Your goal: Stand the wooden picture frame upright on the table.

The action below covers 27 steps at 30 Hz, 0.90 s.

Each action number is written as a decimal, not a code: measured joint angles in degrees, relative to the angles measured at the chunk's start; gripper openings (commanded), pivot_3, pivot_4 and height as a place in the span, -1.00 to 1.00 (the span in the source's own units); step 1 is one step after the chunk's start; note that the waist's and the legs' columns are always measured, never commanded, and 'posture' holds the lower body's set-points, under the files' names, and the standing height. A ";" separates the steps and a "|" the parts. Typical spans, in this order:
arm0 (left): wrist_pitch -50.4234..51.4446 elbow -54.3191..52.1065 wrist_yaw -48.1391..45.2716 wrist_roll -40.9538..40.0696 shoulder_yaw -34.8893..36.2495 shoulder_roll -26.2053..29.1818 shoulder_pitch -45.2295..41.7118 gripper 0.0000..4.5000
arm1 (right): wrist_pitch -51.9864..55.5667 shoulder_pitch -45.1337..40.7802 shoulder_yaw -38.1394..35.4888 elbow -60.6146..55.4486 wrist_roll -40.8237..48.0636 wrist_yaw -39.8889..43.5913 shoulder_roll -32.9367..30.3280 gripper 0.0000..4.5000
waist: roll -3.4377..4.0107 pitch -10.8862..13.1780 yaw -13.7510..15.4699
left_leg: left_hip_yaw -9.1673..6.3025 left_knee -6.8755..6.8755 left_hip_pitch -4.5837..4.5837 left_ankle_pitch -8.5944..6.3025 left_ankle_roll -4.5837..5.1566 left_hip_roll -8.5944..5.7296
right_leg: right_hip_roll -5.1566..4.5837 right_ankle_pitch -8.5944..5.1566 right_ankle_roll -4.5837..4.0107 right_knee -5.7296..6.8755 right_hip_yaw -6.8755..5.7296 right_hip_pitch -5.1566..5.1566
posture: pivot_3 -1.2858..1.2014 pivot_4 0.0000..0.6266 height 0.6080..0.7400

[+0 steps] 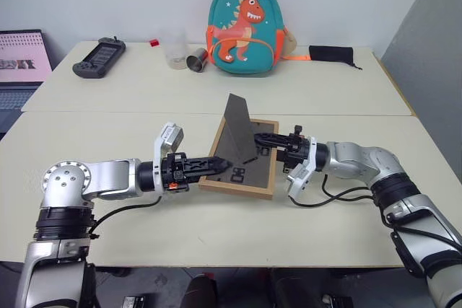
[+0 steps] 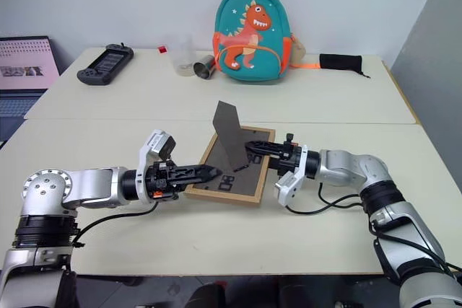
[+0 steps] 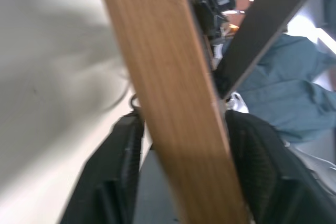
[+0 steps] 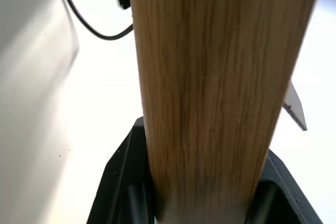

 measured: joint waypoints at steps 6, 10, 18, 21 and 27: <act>-1.62 -1.72 -4.23 5.28 0.77 4.87 0.02 0.99 | 0.22 0.24 2.40 2.68 11.94 8.26 -1.35 -0.41 | -0.01 0.00 -0.10 | 0.00 -0.01 0.00 0.00 0.02 0.01 | 0.02 0.00 0.00 -0.03 -0.01 0.01 | 0.03 -0.52 1.00; -8.33 -10.14 -13.16 21.18 3.15 13.57 0.74 1.00 | 14.66 4.68 4.33 0.07 40.16 29.28 -0.50 -0.41 | -0.01 0.02 -0.15 | -0.01 -0.03 0.09 0.00 0.01 0.07 | 0.01 0.00 -0.02 -0.12 -0.04 0.22 | 0.03 -0.52 1.00; -28.97 -23.89 -17.16 49.23 -0.30 11.98 6.43 1.00 | 60.72 3.97 -0.66 -11.68 73.93 52.25 6.42 -0.41 | 0.01 0.04 0.27 | -0.08 -0.02 0.22 -0.10 0.20 0.09 | 0.02 0.00 -0.02 -0.20 -0.14 0.43 | 0.03 -0.52 1.00; -34.09 -27.91 -17.22 55.64 -1.54 10.18 8.74 1.00 | 76.58 2.64 -3.50 -11.50 79.93 54.98 8.38 -0.41 | 0.02 0.04 0.89 | -0.05 -0.04 0.20 -0.12 0.23 0.07 | 0.02 0.00 -0.02 -0.25 -0.12 0.39 | 0.03 -0.52 1.00; -38.39 -30.39 -17.10 62.55 -1.58 6.27 11.73 1.00 | 86.62 -1.99 -8.58 0.40 80.36 57.44 15.94 -0.41 | 0.02 0.04 1.18 | 0.00 -0.07 0.11 -0.14 0.25 0.07 | 0.06 -0.01 -0.02 -0.28 -0.10 0.27 | 0.03 -0.52 1.00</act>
